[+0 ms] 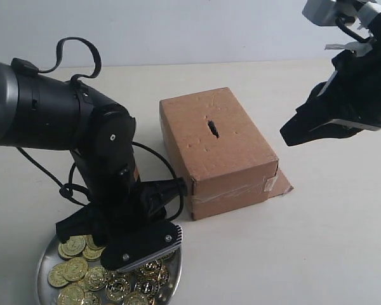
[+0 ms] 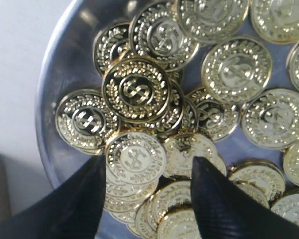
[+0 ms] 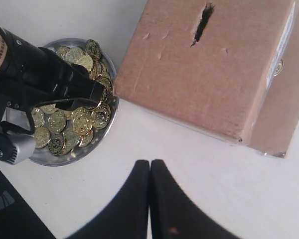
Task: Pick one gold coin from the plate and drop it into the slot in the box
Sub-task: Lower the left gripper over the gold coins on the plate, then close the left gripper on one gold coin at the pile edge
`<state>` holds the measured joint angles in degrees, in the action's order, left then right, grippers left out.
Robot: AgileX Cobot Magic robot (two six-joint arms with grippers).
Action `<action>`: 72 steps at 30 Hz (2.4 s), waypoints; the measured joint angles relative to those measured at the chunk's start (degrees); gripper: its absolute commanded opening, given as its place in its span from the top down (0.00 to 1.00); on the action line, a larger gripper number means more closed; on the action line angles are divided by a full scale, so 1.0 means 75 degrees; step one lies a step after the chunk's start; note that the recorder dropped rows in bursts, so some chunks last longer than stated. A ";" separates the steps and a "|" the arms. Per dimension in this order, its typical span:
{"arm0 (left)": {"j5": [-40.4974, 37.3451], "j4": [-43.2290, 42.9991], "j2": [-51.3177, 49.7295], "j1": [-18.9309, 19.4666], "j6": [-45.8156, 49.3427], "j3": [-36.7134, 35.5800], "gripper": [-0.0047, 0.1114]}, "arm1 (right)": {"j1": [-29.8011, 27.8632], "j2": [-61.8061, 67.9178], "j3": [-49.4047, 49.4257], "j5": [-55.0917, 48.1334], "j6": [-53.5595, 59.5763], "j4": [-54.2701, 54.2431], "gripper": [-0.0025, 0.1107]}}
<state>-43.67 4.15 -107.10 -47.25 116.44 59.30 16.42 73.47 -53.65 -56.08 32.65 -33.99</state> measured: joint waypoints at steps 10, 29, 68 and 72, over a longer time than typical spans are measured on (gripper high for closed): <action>0.0353 0.0000 -0.0077 0.0000 0.0000 0.0000 0.52 | 0.0000 0.0000 0.0000 0.0000 0.0000 0.0000 0.98; 0.0369 0.0000 -0.0318 0.0000 0.0000 0.0000 0.52 | 0.0000 0.0000 0.0000 0.0000 0.0000 0.0000 0.98; 0.0495 0.0000 -0.0318 0.0000 0.0013 0.0000 0.68 | 0.0000 0.0000 0.0000 0.0000 0.0000 -0.0016 0.98; 0.0495 0.0000 -0.0318 0.0000 0.0013 0.0000 0.68 | 0.0000 0.0000 0.0000 0.0000 0.0000 -0.0016 0.98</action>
<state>-39.95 4.15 -109.49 -47.25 116.54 59.30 16.42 73.47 -53.65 -56.08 32.65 -34.11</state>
